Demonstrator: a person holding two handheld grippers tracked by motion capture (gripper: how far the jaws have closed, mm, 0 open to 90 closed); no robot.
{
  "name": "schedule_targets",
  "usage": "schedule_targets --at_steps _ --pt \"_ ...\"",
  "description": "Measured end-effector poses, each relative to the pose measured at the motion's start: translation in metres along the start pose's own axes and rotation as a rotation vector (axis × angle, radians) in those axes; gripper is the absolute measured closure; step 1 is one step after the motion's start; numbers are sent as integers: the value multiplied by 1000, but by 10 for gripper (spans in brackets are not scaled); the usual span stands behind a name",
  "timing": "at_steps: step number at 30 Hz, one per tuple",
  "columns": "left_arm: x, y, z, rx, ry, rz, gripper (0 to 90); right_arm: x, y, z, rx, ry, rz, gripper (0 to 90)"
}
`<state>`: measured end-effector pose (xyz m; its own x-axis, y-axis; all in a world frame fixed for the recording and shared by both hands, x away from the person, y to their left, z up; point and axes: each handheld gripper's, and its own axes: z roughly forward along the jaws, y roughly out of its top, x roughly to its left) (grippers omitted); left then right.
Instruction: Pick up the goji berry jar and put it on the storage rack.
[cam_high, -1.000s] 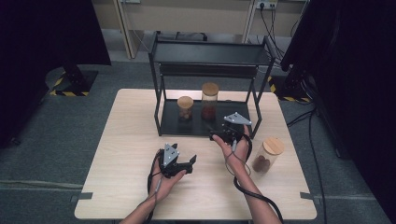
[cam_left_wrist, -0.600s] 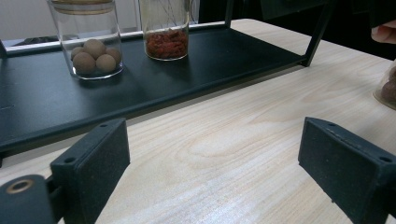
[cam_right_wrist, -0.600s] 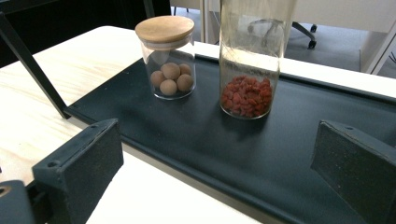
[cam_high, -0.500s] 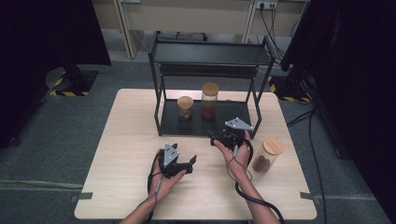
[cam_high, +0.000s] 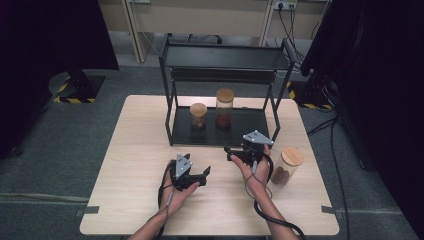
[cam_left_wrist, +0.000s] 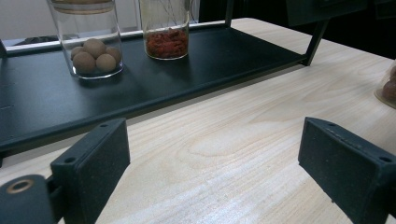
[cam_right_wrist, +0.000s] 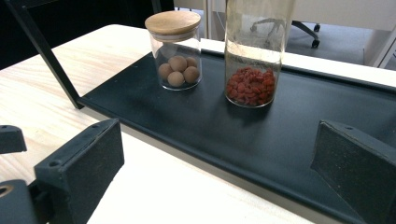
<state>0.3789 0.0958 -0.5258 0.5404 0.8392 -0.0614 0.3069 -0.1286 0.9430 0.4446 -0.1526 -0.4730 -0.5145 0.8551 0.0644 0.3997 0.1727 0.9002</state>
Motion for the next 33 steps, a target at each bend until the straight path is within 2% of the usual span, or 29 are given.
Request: schedule_targets --at_steps 14,33 --pt "0 0 0 1 0 2 84 0 -12 -11 11 2 -6 28" --pt "0 0 0 0 0 0 85 8 -24 -29 9 18 -25 28"
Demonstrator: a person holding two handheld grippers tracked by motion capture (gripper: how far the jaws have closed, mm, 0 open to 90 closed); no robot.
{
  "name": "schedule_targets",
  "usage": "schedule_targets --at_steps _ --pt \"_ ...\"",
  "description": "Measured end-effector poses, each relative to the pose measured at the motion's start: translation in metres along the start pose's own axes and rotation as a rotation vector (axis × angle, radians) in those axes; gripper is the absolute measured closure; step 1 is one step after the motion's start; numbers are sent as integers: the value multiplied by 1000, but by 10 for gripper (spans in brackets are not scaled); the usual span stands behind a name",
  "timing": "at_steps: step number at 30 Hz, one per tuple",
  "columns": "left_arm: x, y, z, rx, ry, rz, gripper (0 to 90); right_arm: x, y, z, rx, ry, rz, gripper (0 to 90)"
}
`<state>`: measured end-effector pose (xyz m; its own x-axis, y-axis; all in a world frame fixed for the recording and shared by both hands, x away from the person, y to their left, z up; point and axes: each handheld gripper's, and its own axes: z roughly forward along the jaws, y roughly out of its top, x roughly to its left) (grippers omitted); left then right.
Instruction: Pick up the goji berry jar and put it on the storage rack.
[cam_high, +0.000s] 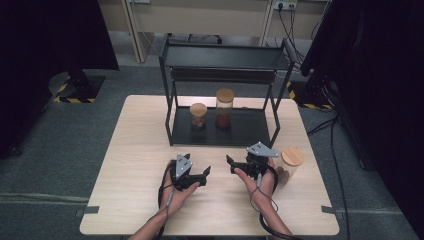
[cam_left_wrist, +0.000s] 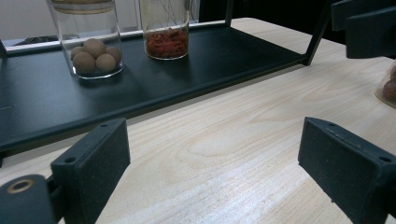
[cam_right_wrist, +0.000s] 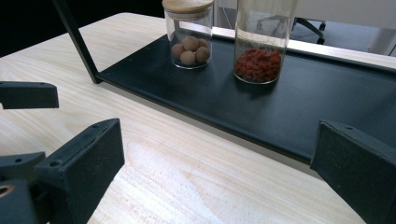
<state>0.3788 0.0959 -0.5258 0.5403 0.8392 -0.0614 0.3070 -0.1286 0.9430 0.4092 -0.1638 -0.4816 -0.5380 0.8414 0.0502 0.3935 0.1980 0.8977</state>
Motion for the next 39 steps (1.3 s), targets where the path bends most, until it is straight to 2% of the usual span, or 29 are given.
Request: schedule_targets --at_steps 18,39 --pt "0 0 0 0 1 1 85 3 -18 -20 16 0 -6 28" --pt "0 0 0 1 2 0 85 -2 -38 -46 36 -7 3 32"
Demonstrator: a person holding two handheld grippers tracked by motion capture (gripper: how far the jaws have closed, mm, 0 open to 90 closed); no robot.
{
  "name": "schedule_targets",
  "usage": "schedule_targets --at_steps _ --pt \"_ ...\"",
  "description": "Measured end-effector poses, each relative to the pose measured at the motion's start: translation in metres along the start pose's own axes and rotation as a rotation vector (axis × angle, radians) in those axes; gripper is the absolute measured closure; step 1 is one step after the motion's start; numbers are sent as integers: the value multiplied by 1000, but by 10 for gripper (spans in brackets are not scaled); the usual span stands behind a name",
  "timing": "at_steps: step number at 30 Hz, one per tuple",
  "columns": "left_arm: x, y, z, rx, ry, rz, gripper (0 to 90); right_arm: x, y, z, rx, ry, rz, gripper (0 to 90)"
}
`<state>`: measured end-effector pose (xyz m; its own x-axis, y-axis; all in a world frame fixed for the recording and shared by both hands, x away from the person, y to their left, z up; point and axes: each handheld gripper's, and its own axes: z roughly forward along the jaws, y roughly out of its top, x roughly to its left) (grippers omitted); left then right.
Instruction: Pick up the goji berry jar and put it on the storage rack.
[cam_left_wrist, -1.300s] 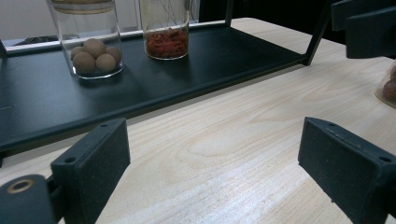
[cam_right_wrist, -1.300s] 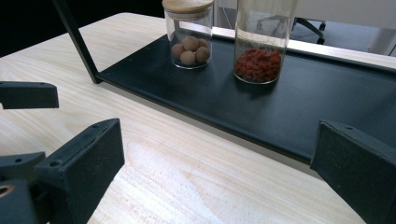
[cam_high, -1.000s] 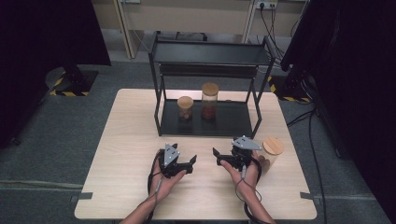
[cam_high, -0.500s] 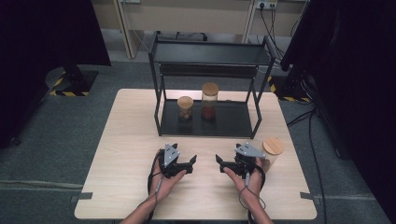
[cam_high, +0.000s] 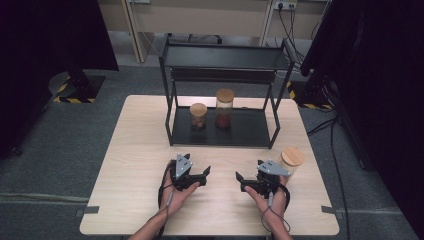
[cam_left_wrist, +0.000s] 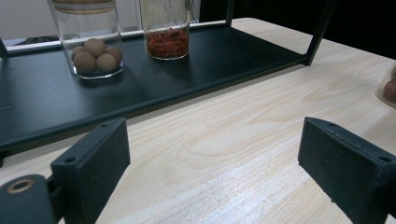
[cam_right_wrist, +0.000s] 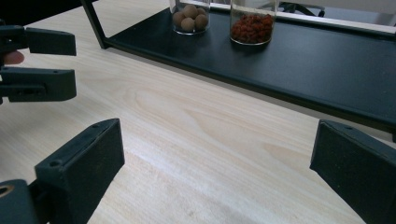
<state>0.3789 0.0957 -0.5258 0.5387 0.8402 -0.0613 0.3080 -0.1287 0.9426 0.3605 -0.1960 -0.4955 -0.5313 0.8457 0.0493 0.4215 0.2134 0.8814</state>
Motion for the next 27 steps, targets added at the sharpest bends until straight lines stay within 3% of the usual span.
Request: schedule_targets --at_steps 27 --pt "0 0 0 0 2 -4 85 4 -26 -41 -17 -4 26 33"
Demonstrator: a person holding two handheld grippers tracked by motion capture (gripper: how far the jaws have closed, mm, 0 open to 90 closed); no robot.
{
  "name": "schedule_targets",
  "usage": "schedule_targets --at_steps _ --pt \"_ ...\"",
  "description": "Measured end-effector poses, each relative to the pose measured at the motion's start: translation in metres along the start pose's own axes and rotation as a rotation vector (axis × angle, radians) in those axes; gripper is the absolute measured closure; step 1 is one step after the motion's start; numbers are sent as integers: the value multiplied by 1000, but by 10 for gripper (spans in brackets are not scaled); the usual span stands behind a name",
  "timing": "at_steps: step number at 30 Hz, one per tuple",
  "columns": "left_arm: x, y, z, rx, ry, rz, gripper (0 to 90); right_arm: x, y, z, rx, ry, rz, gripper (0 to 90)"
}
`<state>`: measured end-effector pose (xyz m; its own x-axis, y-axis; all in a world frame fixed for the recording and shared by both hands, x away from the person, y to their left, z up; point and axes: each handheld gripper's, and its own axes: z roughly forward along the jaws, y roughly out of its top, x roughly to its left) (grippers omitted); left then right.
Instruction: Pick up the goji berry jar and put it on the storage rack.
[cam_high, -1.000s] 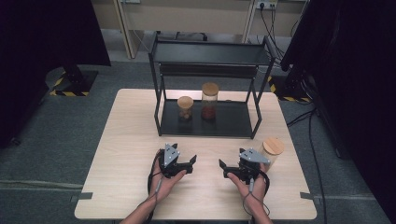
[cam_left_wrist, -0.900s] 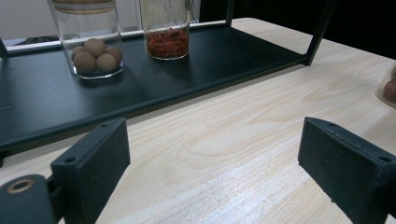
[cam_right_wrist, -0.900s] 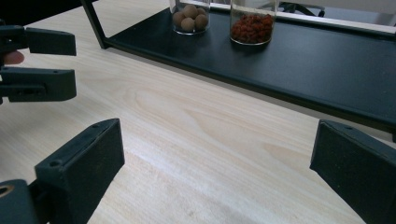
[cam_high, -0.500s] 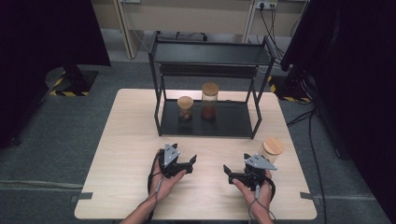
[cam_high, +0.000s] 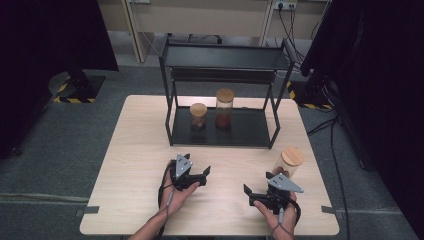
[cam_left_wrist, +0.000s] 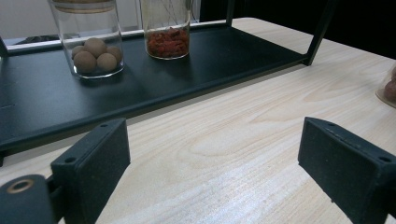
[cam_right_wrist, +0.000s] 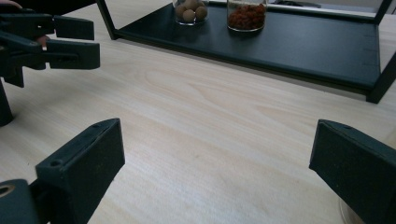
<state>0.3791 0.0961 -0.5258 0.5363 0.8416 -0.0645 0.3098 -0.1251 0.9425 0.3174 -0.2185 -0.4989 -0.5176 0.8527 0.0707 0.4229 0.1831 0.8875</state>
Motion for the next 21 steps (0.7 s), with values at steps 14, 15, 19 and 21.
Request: schedule_targets --at_steps 14,15,19,21 --pt "0 0 0 3 0 -2 85 -9 -14 -31 -37 -75 34 37" --pt "0 0 0 3 -1 -2 85 -12 -16 -34 -41 -89 44 37" --pt "0 0 0 1 0 0 85 -18 -18 -39 -48 -116 63 37" --pt "0 0 0 5 0 1 85 -21 -18 -42 -57 -127 71 37"
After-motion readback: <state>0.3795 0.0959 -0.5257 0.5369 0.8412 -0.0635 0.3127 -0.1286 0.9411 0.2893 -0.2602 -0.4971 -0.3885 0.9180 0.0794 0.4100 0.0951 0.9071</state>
